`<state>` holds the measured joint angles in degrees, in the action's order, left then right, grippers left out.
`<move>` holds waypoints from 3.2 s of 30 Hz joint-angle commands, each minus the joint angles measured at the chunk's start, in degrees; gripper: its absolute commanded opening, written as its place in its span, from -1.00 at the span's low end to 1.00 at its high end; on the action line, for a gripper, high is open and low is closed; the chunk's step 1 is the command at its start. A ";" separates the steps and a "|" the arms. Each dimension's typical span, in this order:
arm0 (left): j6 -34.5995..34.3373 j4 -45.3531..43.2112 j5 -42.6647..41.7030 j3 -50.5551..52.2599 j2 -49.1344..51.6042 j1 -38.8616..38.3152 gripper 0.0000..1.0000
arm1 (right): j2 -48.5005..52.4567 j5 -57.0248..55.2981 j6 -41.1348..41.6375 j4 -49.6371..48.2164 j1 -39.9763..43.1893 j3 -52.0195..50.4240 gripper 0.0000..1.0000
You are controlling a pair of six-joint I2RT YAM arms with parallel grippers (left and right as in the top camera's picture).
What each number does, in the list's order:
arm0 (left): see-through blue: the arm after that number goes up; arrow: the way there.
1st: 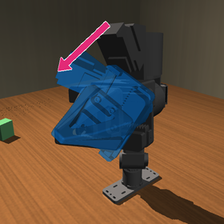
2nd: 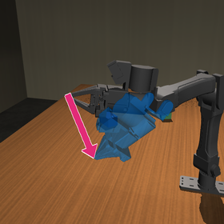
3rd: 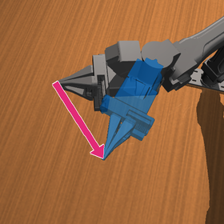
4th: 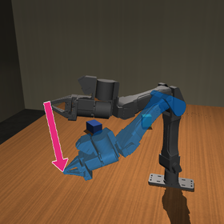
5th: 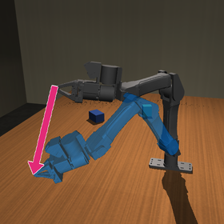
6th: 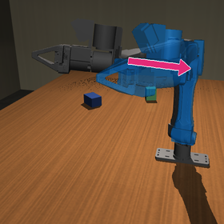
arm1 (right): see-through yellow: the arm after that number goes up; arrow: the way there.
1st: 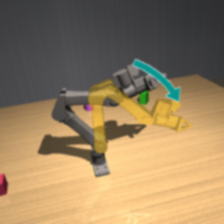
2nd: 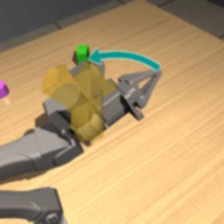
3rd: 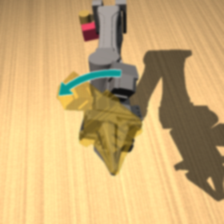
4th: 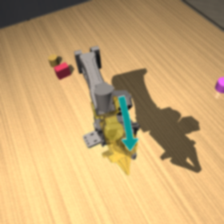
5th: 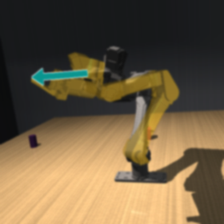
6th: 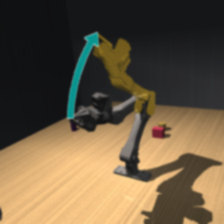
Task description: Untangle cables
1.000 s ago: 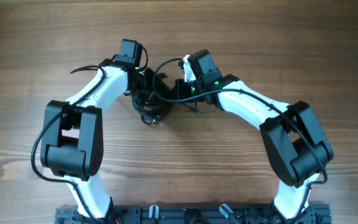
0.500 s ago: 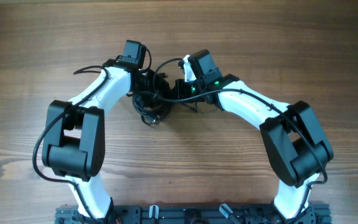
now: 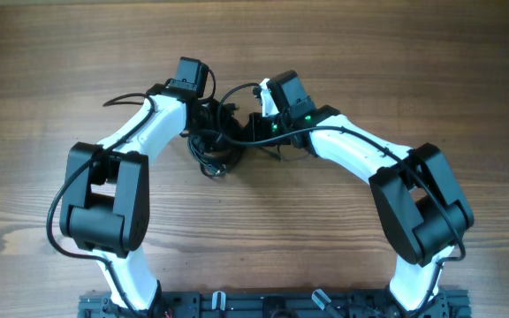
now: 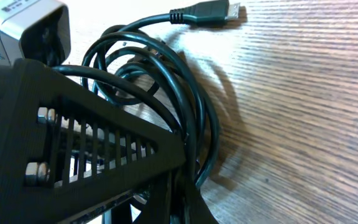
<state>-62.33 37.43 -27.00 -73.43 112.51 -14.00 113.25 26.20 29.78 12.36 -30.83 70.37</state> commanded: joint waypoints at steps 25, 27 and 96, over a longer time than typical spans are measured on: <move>-2.21 -0.15 1.11 0.35 0.74 -0.42 -0.36 | -1.27 0.68 0.24 0.57 0.15 0.44 -0.91; -2.71 -0.20 -0.13 0.35 0.74 -0.42 -0.41 | -1.27 0.68 0.26 0.57 0.15 0.44 -0.92; 44.44 -0.63 -16.81 0.35 0.63 5.62 -0.92 | -1.14 16.46 -7.04 8.96 5.07 0.39 -0.59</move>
<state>-22.31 36.95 -43.97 -73.32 113.10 -8.25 112.05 43.13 23.70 19.29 -24.10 70.54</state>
